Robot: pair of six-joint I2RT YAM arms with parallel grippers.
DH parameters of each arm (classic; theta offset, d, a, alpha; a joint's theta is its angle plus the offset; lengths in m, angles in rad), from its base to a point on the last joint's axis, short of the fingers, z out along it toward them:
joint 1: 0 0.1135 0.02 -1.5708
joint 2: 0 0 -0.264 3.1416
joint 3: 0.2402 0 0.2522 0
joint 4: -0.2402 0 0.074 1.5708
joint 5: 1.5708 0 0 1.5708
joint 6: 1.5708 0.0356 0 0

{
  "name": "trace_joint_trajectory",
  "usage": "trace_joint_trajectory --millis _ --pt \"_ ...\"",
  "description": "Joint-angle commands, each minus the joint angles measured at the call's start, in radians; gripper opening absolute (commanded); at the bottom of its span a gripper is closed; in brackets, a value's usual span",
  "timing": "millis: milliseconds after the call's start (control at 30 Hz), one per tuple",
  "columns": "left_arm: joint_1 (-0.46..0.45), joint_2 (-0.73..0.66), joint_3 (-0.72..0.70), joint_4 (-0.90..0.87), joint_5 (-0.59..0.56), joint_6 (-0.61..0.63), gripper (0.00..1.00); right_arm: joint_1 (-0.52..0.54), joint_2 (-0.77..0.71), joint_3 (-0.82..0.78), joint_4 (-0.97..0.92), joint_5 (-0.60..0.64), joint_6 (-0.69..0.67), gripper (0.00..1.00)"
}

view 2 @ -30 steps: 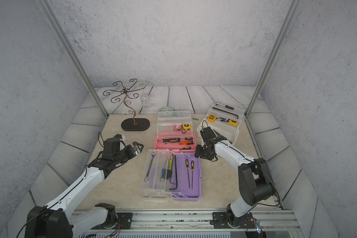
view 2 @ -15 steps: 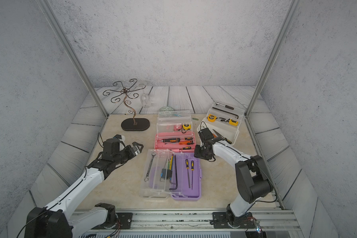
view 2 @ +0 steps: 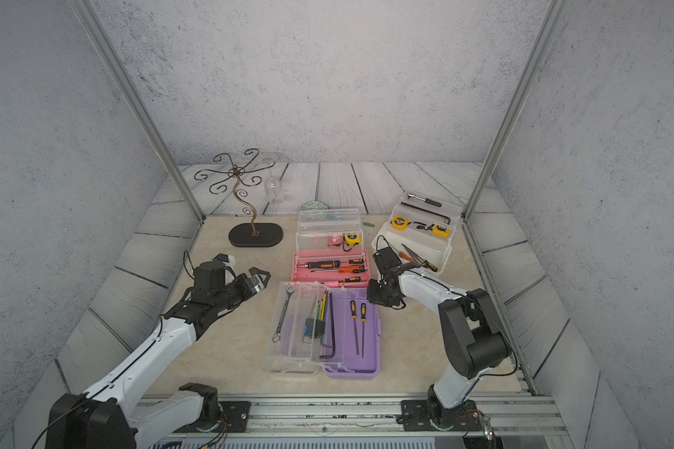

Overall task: Close toolboxes
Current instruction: Move the toolbox to the center of the board.

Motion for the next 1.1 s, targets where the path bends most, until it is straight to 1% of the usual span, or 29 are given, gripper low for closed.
trace_joint_trajectory --millis 0,133,200,300,400,533,633,767,933,1067 --pt "0.004 -0.021 -0.017 0.004 -0.003 0.003 0.99 0.003 0.006 -0.007 -0.024 0.042 -0.010 0.28" --pt "0.004 -0.024 -0.017 0.009 0.006 -0.003 0.99 0.001 -0.019 -0.011 -0.059 0.071 -0.031 0.22" --pt "0.004 -0.021 -0.018 0.013 0.011 -0.006 0.99 0.001 -0.037 -0.019 -0.073 0.091 -0.038 0.16" --pt "0.004 -0.020 -0.018 0.015 0.016 -0.010 0.98 0.000 -0.063 -0.032 -0.092 0.127 -0.043 0.10" --pt "0.004 -0.019 -0.018 0.015 0.014 -0.011 0.98 0.000 -0.084 -0.041 -0.117 0.167 -0.049 0.00" --pt "0.004 -0.016 -0.016 0.004 0.013 -0.008 0.98 -0.016 -0.108 -0.051 -0.148 0.233 -0.063 0.00" --pt "0.002 -0.015 -0.017 -0.017 0.012 -0.001 0.97 -0.044 -0.137 -0.067 -0.152 0.244 -0.078 0.00" --pt "-0.012 -0.022 -0.022 -0.064 0.007 0.009 0.95 -0.109 -0.181 -0.096 -0.156 0.241 -0.093 0.00" --pt "-0.041 -0.048 -0.063 -0.147 0.044 0.027 0.86 -0.212 -0.215 -0.147 -0.137 0.163 -0.102 0.00" --pt "-0.081 -0.089 -0.087 -0.244 0.067 0.052 0.78 -0.248 -0.223 -0.183 -0.116 0.146 -0.079 0.00"
